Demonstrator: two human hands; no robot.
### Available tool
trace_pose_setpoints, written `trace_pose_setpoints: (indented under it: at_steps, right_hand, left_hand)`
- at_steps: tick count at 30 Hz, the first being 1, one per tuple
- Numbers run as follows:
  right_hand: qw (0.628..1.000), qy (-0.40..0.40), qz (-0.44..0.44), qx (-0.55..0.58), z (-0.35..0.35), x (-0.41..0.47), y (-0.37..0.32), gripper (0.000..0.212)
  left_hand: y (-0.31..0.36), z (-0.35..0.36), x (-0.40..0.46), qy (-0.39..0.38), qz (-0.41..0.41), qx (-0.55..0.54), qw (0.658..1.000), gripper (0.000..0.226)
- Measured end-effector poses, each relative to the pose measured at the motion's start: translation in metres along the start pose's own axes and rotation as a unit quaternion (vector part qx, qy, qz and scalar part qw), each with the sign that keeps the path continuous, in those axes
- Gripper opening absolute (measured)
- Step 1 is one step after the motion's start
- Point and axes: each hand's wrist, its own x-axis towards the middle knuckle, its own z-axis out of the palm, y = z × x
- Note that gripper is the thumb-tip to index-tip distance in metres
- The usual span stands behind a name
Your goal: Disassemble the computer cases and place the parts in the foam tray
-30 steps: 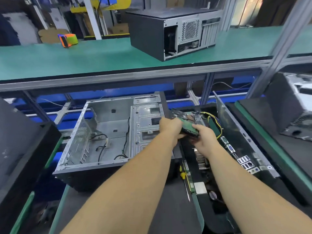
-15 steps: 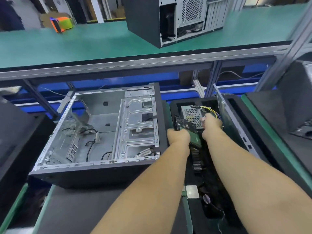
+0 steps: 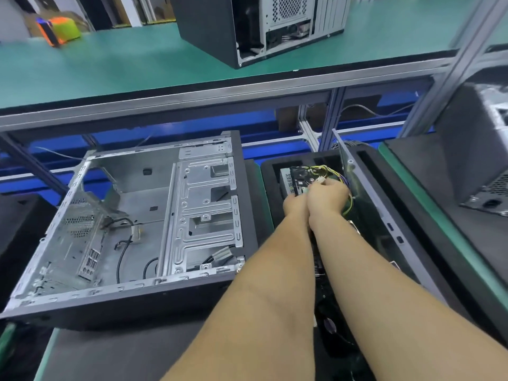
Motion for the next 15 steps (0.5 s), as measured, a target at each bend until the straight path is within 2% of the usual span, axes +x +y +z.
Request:
trace_pose_setpoints:
  at_steps: [1,3,5,6,7,9,10,13,15]
  right_hand:
    - [1.0,0.004,0.008,0.002,-0.002,0.0,0.002,0.036]
    - [0.999,0.006,0.038,0.003,-0.006,0.0,0.007,0.037]
    - [0.997,-0.013,0.073,0.003,-0.008,0.001,0.014,0.032]
    - [0.996,-0.023,0.088,0.007,-0.008,0.001,0.016,0.028]
    - [0.995,-0.028,0.097,0.001,-0.009,0.0,0.018,0.025]
    - [0.996,-0.025,0.078,-0.029,-0.01,-0.002,0.019,0.026]
    - [0.997,-0.021,0.061,-0.04,-0.01,-0.002,0.022,0.028]
    - [0.997,-0.035,0.062,-0.024,-0.009,-0.012,0.025,0.026]
    - [0.996,-0.048,0.077,-0.01,-0.009,-0.017,0.028,0.02]
  left_hand:
    - [-0.002,0.001,-0.001,-0.002,0.011,0.055,0.998,0.026]
    - [0.002,0.005,0.002,-0.001,0.009,0.038,0.999,0.02]
    - [0.001,0.006,0.002,0.021,0.03,0.141,0.989,0.018]
    - [0.0,0.005,0.002,0.022,0.04,0.157,0.987,0.009]
    - [-0.001,0.002,0.0,0.014,0.051,0.161,0.986,0.01]
    - [-0.003,-0.001,-0.002,0.011,0.076,0.192,0.978,0.032]
    - [-0.004,-0.003,-0.001,0.015,0.086,0.209,0.974,0.035]
    - [-0.002,-0.011,-0.001,-0.004,0.094,0.218,0.971,0.02]
    - [-0.002,-0.016,0.004,0.0,0.094,0.21,0.973,0.019]
